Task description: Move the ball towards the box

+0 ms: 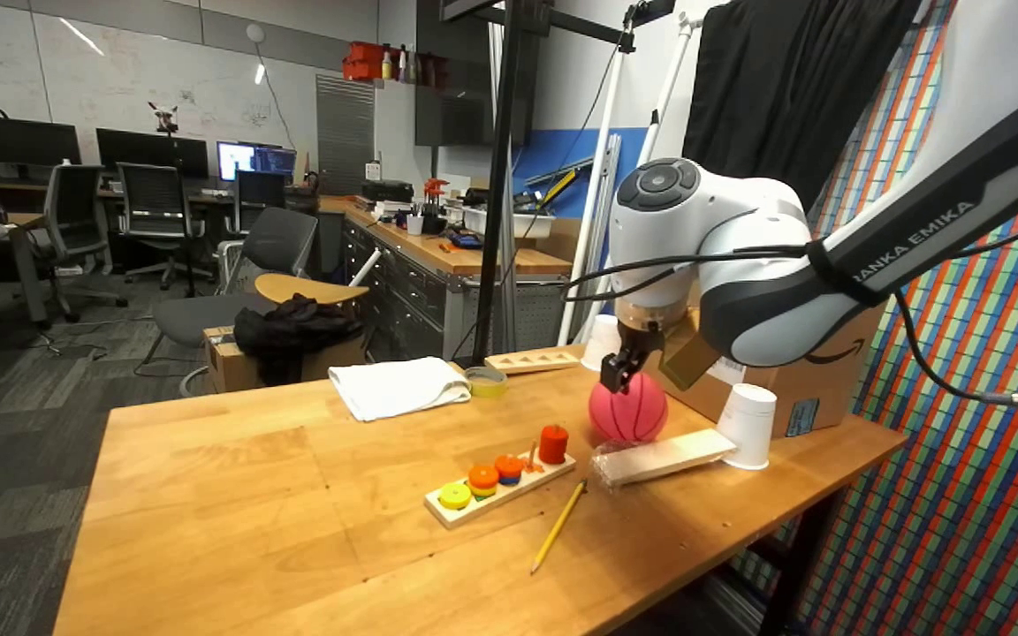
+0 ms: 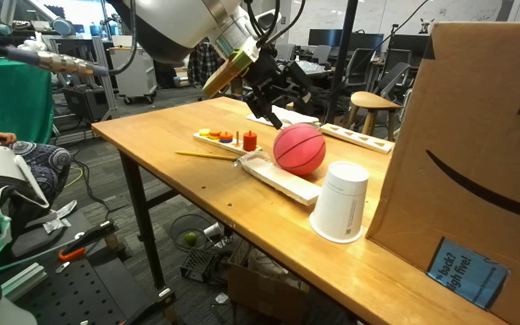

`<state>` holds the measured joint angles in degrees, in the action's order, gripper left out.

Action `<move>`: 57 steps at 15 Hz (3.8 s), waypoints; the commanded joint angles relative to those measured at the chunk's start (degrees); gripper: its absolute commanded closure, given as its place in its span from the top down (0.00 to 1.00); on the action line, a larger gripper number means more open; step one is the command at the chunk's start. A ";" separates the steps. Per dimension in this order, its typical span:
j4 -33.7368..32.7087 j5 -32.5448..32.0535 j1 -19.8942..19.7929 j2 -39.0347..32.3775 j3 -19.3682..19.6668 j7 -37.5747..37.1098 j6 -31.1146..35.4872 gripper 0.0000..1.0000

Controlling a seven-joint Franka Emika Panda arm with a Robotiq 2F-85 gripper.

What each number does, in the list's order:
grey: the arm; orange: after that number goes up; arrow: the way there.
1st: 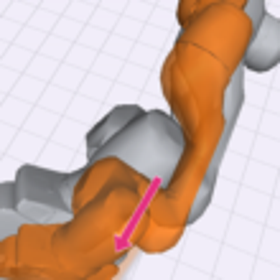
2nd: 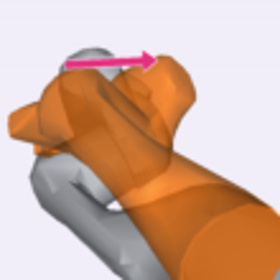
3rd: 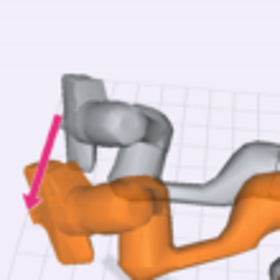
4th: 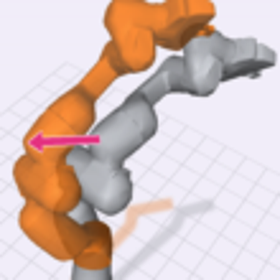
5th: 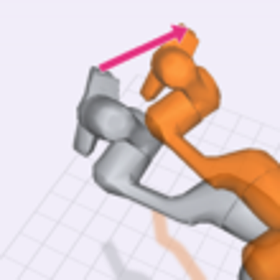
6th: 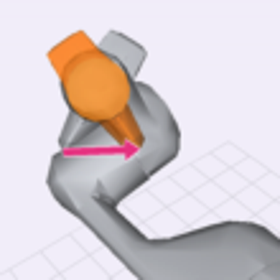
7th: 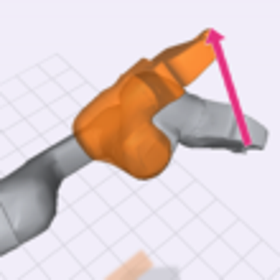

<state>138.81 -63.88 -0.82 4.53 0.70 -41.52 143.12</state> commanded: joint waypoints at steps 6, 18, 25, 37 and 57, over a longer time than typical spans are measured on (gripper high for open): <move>9.50 18.78 3.64 9.59 -4.86 5.13 -0.84 1.00; 10.56 47.24 6.29 8.01 -4.41 37.64 11.81 1.00; 7.92 64.11 7.80 4.05 -1.70 54.56 9.43 1.00; 1.43 66.98 6.24 -1.43 -1.91 59.23 4.82 1.00; -4.62 37.71 -5.47 5.16 4.80 42.58 8.34 1.00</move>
<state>132.70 -18.98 -4.36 3.61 5.47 6.67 149.28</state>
